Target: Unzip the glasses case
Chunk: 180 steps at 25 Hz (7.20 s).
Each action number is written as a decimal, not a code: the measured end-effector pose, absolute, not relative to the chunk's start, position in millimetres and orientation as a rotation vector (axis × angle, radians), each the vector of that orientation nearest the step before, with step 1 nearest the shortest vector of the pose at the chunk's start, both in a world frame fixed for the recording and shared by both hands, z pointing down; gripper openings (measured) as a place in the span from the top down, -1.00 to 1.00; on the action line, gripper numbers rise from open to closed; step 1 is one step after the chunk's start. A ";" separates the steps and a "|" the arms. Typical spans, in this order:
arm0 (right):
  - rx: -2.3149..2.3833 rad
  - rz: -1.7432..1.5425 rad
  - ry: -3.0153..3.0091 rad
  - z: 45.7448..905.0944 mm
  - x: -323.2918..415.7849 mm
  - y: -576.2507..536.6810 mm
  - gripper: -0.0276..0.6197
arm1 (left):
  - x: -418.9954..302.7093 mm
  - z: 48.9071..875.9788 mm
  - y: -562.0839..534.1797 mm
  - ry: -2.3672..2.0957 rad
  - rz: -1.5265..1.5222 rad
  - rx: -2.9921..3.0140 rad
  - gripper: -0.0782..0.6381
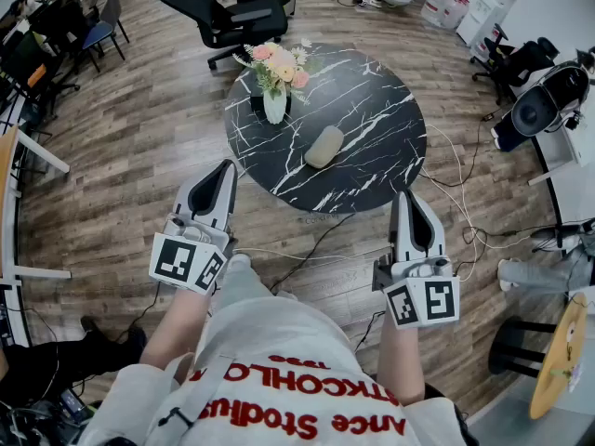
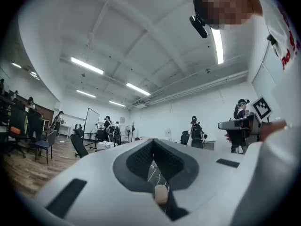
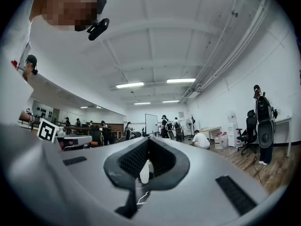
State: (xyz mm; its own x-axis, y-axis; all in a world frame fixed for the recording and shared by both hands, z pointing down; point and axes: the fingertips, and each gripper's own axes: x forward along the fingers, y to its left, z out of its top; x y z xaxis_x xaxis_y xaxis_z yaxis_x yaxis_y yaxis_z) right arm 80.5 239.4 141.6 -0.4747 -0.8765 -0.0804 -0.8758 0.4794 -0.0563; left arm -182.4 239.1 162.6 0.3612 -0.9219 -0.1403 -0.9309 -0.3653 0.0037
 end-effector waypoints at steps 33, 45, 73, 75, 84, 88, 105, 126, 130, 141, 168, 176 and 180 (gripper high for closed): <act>-1.614 -0.156 2.580 173.8 98.9 170.0 0.87 | -129.6 190.3 141.1 1.593 0.125 -2.690 0.78; -1.693 -0.198 2.616 194.4 78.5 40.3 0.87 | -101.5 223.6 35.5 1.342 0.061 -2.853 0.78; -0.516 -0.197 3.619 394.9 48.4 -58.2 0.86 | -18.0 428.6 -37.4 1.639 -0.422 -3.050 0.78; -0.254 -0.122 3.737 421.5 43.1 -56.1 0.86 | -14.6 440.5 -40.6 1.666 -0.466 -3.047 0.78; 0.862 0.641 4.005 526.5 49.3 -83.7 0.40 | -0.6 485.5 -55.0 1.785 -0.678 -3.000 0.78; 1.297 1.060 3.895 557.2 47.9 -93.0 0.29 | 2.3 503.3 -56.7 1.802 -0.815 -2.982 0.78; 2.078 1.721 3.226 589.8 22.2 -100.5 0.12 | 2.0 519.1 -60.7 1.751 -0.717 -3.027 0.78; 1.693 1.667 3.464 585.4 27.4 -103.5 0.51 | 0.2 521.9 -59.5 1.792 -0.768 -2.988 0.78; 1.496 1.664 3.530 583.9 27.0 -105.1 0.73 | -0.2 520.9 -60.1 1.791 -0.758 -2.990 0.78; 1.359 1.608 3.648 583.8 33.0 -102.9 0.80 | 4.1 519.7 -61.2 1.741 -0.739 -3.010 0.78; 1.508 1.301 3.768 578.8 47.4 -93.4 0.67 | 7.2 518.9 -57.5 1.781 -0.656 -3.194 0.78; 1.543 1.443 3.730 580.3 46.6 -93.6 0.78 | 4.1 521.2 -59.1 1.788 -0.675 -3.209 0.78; 1.502 1.499 3.720 579.8 49.7 -91.1 0.81 | 5.5 522.2 -58.6 1.775 -0.695 -3.170 0.78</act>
